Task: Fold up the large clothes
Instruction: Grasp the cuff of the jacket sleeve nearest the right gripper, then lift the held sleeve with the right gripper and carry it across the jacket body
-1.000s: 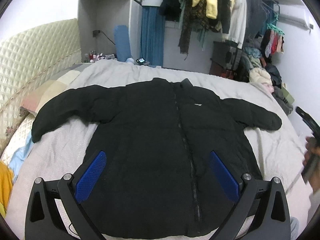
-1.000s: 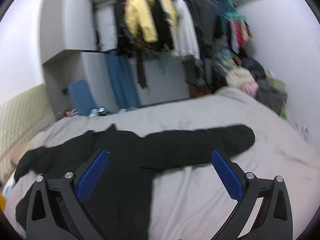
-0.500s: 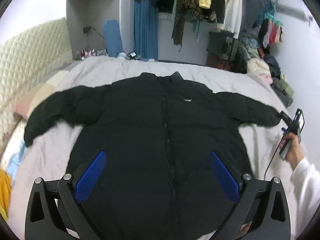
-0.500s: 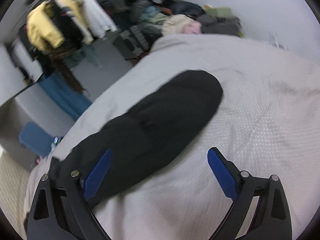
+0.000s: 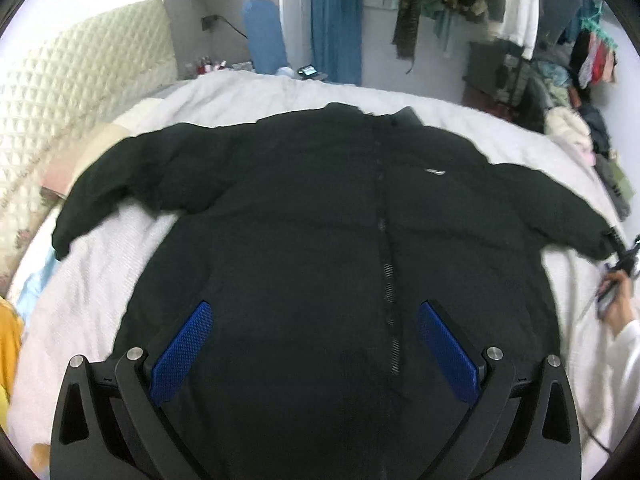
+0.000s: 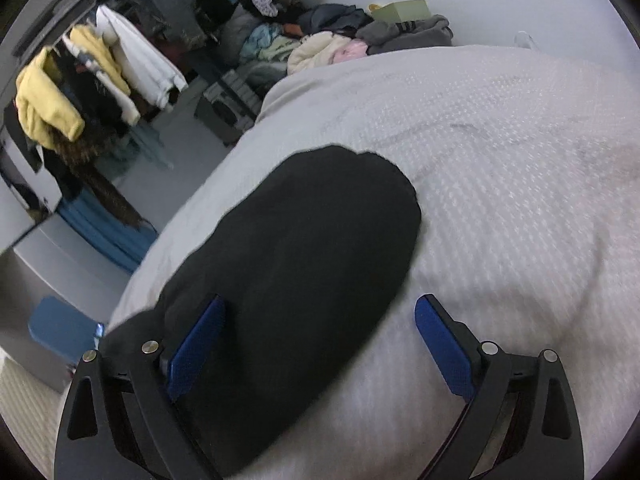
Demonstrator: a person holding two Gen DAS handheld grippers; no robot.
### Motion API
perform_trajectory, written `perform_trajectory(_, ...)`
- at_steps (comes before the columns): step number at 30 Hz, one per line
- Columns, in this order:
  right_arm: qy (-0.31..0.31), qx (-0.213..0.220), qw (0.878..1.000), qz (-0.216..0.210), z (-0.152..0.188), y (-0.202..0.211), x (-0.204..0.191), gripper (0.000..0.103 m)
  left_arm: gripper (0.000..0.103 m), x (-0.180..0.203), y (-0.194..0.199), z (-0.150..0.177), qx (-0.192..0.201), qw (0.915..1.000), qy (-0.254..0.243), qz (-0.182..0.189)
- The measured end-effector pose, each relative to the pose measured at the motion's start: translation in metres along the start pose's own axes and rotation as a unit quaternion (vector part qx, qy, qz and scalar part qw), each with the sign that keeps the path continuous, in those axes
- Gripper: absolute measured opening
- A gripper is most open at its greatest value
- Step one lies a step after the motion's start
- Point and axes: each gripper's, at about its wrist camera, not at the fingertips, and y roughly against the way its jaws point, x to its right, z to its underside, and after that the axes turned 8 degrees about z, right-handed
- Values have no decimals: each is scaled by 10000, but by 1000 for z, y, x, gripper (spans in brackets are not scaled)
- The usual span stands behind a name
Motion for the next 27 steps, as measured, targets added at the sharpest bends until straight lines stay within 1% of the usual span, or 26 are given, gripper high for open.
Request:
perform_trajectory(5, -16, 76, 9998, -193, -8, -12, -4, 95, 103, -7, -24, -1, -173, 9998, 82, -70)
perform_trajectory(7, -55, 105, 9997, -228, -10, -14, -7, 86, 103, -12, -31, 0, -204, 9997, 121, -95)
perform_trajectory(8, -97, 116, 9995, -276, -12, -16, -8, 85, 103, -15, -33, 1, -165, 9996, 178, -148)
perform_trajectory(9, -124, 142, 9992, -346, -14, -17, -9, 81, 103, -16, -33, 1, -142, 9996, 186, -171)
perform_trajectory(10, -127, 166, 9991, -377, -14, -16, -11, 71, 103, -17, -33, 1, -130, 9996, 190, -160)
perform_trajectory(11, -118, 189, 9989, -421, -16, -16, -14, 63, 103, -19, -33, 0, -101, 9996, 226, -110)
perform_trajectory(12, -122, 187, 9988, -446, -17, -17, -15, 52, 103, -20, -31, -1, -30, 9996, 256, -83)
perform_trajectory(13, -134, 182, 9988, -435, -16, -16, -16, 45, 103, -20, -30, -2, 44, 9996, 254, -81)
perform_trajectory(14, -140, 177, 9987, -459, -18, -17, -18, 41, 103, -21, -28, -3, 130, 9996, 226, -106)
perform_trajectory(16, -79, 228, 9985, -485, -20, -12, -23, 23, 103, -22, -27, -4, 209, 9996, 163, -132)
perform_trajectory(17, -44, 260, 9985, -485, -22, -10, -26, 20, 103, -24, -28, -5, 189, 9997, 161, -73)
perform_trajectory(19, 50, 308, 9981, -533, -27, -1, -34, 10, 103, -28, -29, -4, 212, 9997, 152, 5)
perform_trajectory(22, 285, 463, 9973, -502, -35, 19, -48, 7, 103, -33, -27, -1, 319, 9995, 19, -85)
perform_trajectory(27, 423, 765, 9952, -436, -52, 66, -64, 6, 103, -51, -24, 2, 393, 9992, 61, 67)
